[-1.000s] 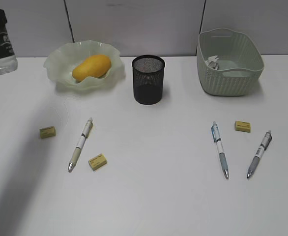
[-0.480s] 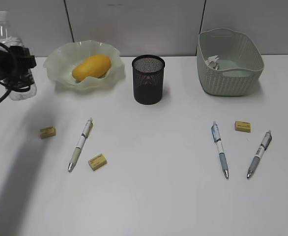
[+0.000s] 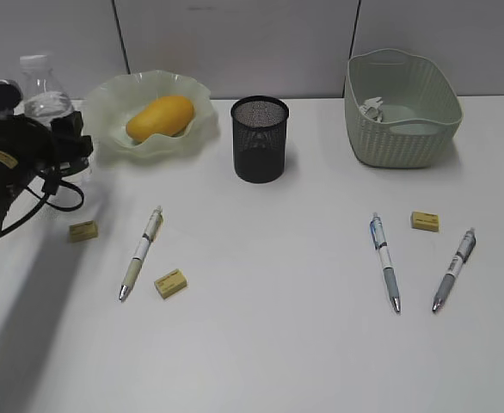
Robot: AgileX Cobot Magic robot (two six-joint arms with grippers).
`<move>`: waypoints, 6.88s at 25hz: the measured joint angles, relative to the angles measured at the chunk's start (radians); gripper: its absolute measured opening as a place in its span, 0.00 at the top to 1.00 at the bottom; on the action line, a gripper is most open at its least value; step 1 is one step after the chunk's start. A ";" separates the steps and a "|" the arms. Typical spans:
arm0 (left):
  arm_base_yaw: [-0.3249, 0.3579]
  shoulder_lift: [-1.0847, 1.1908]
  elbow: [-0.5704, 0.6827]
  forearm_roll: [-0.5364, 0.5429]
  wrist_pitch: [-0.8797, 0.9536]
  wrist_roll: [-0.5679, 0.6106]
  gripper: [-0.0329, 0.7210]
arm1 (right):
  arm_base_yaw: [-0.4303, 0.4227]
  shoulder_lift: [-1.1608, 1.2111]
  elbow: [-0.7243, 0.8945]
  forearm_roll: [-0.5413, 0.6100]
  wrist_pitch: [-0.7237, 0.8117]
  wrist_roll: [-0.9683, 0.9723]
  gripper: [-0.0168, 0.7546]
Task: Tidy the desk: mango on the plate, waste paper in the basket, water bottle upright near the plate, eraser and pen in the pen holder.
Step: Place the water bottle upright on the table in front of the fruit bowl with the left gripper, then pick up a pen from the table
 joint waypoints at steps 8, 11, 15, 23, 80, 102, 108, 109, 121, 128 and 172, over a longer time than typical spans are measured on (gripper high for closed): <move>0.000 0.090 0.000 0.011 -0.094 -0.003 0.28 | 0.000 0.000 0.000 0.000 0.000 0.000 0.34; 0.000 0.109 -0.001 0.026 -0.125 -0.003 0.28 | 0.000 0.000 0.000 0.000 0.000 0.000 0.34; 0.000 0.117 -0.002 0.068 -0.139 -0.003 0.28 | 0.000 0.000 0.000 0.000 0.000 0.000 0.34; 0.000 0.117 0.029 0.079 -0.158 -0.003 0.17 | 0.000 0.000 0.000 0.000 0.000 0.001 0.34; 0.000 -1.100 0.016 0.100 2.169 -0.018 0.25 | 0.000 0.000 0.000 0.000 -0.001 0.001 0.34; 0.000 -1.884 0.124 0.146 2.193 -0.018 0.27 | 0.000 0.000 0.000 0.000 -0.001 0.001 0.34; 0.000 -1.890 0.197 0.156 2.160 -0.018 0.27 | 0.000 0.000 0.000 0.000 -0.001 0.001 0.34; 0.000 -1.890 0.205 0.156 2.135 -0.018 0.27 | 0.000 0.000 0.000 0.000 -0.001 0.001 0.34; 0.000 -1.890 0.227 0.095 2.114 0.060 0.27 | 0.000 0.003 0.000 0.000 -0.001 0.001 0.34; 0.000 -1.909 0.227 0.095 2.113 0.066 0.27 | 0.000 0.142 -0.031 -0.003 -0.051 0.001 0.34; 0.168 -1.952 0.227 0.092 2.113 0.065 0.35 | -0.015 1.681 -0.441 0.041 -0.330 0.302 0.34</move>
